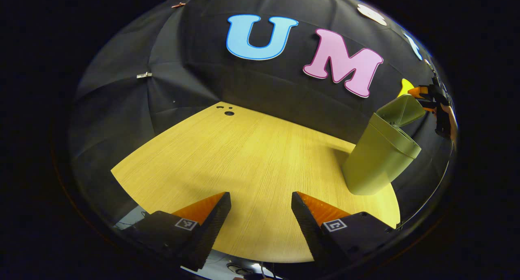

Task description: Press the lid of the desktop garbage bin to open it, pick up the crumpled paper on the desktop and throw it into the bin, then pick up the pop can on the desktop and drop it into the bin, and finally close the garbage bin lid.

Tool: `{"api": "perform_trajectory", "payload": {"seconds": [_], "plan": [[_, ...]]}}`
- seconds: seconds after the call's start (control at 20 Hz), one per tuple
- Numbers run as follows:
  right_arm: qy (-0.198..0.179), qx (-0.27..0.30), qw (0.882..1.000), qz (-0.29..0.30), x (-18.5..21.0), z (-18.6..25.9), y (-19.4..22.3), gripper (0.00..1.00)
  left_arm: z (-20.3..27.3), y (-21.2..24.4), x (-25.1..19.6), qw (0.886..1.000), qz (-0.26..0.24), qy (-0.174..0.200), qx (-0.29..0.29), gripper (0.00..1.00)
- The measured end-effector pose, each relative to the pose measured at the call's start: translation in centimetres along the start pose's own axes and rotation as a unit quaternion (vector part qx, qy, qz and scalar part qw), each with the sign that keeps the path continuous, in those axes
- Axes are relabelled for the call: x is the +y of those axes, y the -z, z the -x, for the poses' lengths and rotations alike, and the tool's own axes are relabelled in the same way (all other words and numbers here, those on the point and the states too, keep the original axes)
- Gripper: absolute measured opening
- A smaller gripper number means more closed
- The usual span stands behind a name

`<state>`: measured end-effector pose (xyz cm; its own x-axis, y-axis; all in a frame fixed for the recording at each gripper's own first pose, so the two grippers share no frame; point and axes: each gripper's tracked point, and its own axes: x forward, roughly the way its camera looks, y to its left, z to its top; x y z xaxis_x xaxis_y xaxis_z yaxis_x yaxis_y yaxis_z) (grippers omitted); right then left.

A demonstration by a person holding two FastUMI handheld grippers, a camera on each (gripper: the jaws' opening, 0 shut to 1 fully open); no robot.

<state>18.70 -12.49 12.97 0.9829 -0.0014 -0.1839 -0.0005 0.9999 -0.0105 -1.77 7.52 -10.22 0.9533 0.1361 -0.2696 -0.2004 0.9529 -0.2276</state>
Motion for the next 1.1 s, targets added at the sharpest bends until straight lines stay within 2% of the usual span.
{"api": "perform_trajectory", "payload": {"seconds": [0.2,0.45,0.7,1.1], "plan": [[0.003,0.017,1.0,0.015,0.0,1.0,3.6,0.95,-0.3,0.2,-1.0,1.0,-0.008,0.011,0.005,0.96],[0.002,0.04,0.999,-0.02,-0.3,1.5,7.3,0.95,-0.3,0.5,-2.6,1.0,-0.021,0.022,0.009,0.96],[0.004,0.062,0.998,-0.013,-0.2,1.7,10.8,0.95,-0.6,0.4,-3.8,0.999,-0.041,0.027,0.009,0.96],[0.01,0.047,0.999,-0.014,-0.1,2.1,11.9,0.96,-1.7,0.2,-5.2,0.998,-0.047,0.035,0.012,0.96]]}}
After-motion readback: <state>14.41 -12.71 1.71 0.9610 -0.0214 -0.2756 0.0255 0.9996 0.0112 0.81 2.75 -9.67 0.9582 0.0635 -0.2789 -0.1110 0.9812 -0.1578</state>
